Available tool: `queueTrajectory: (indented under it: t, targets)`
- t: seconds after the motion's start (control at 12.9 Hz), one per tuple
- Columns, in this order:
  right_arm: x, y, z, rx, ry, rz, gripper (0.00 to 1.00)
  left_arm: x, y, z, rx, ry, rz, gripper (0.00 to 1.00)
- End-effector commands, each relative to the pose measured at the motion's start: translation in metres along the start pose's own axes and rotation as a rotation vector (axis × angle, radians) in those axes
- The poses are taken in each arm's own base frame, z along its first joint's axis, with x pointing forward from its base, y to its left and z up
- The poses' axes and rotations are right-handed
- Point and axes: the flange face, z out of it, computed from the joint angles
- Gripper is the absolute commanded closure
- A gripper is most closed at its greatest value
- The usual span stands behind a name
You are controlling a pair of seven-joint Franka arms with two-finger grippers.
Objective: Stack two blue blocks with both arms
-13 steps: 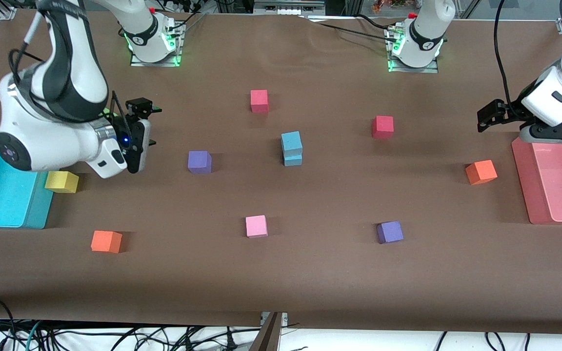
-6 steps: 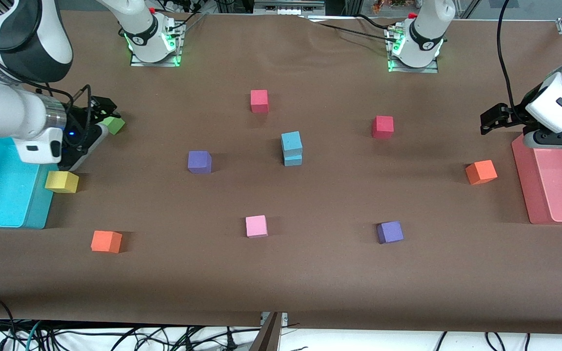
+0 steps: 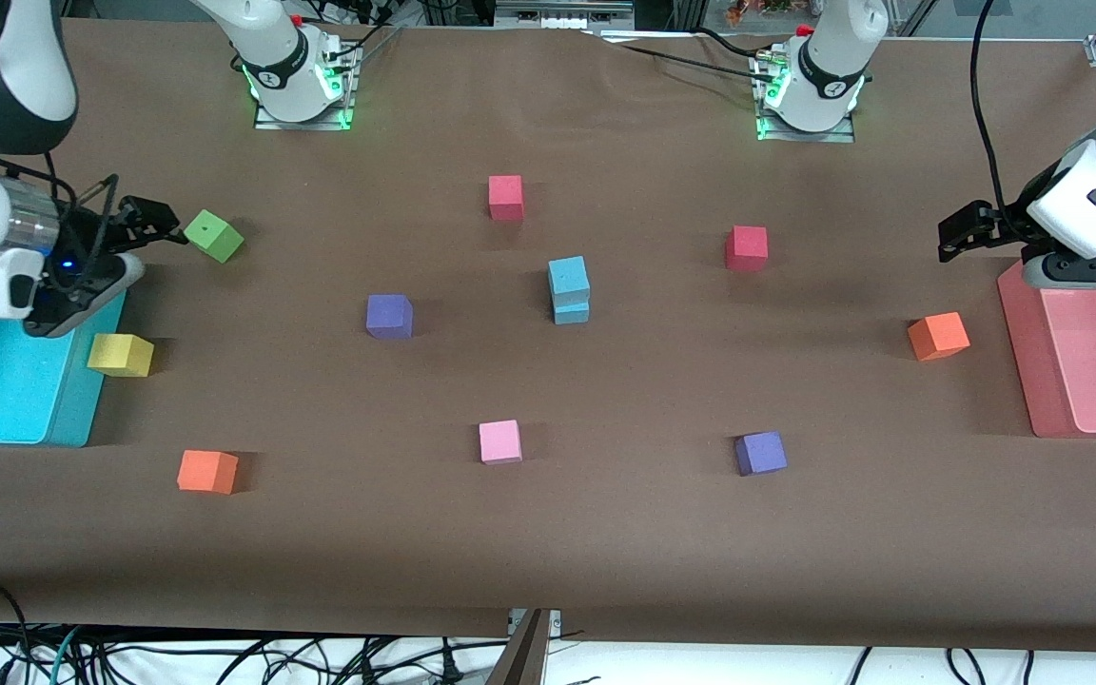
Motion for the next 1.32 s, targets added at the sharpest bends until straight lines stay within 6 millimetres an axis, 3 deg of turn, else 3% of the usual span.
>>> queueTrajectory:
  t: [0.0, 0.15, 0.23, 0.46, 0.62, 0.77, 1.01, 1.24]
  targets:
    - [-0.011, -0.002, -0.014, -0.1, -0.008, 0.095, 0.0, 0.0, -0.008, -0.009, -0.02, -0.004, -0.004, 0.0]
    - [-0.011, -0.026, -0.032, -0.151, 0.004, 0.083, 0.0, -0.001, -0.012, -0.008, -0.042, -0.009, -0.01, 0.0]
    - [-0.011, -0.029, -0.033, -0.142, 0.006, 0.108, 0.0, -0.002, -0.018, -0.007, -0.083, -0.018, -0.026, 0.0]
    - [-0.02, -0.038, -0.047, -0.146, 0.047, 0.418, 0.0, -0.002, -0.016, -0.007, -0.085, -0.021, -0.023, 0.0]
    - [-0.024, -0.036, -0.05, -0.147, 0.068, 0.578, 0.0, -0.002, -0.01, -0.009, -0.077, -0.02, -0.012, 0.0]
    - [-0.028, -0.027, -0.063, -0.149, 0.132, 0.612, 0.0, -0.002, -0.008, -0.009, -0.067, -0.02, -0.006, 0.0]
    - [-0.038, -0.03, -0.075, -0.093, 0.172, 0.629, 0.0, -0.002, -0.003, -0.01, -0.048, -0.015, 0.006, 0.0]
    - [-0.042, -0.03, -0.077, -0.093, 0.167, 0.725, 0.0, -0.001, -0.002, -0.01, -0.043, -0.012, 0.004, 0.0]
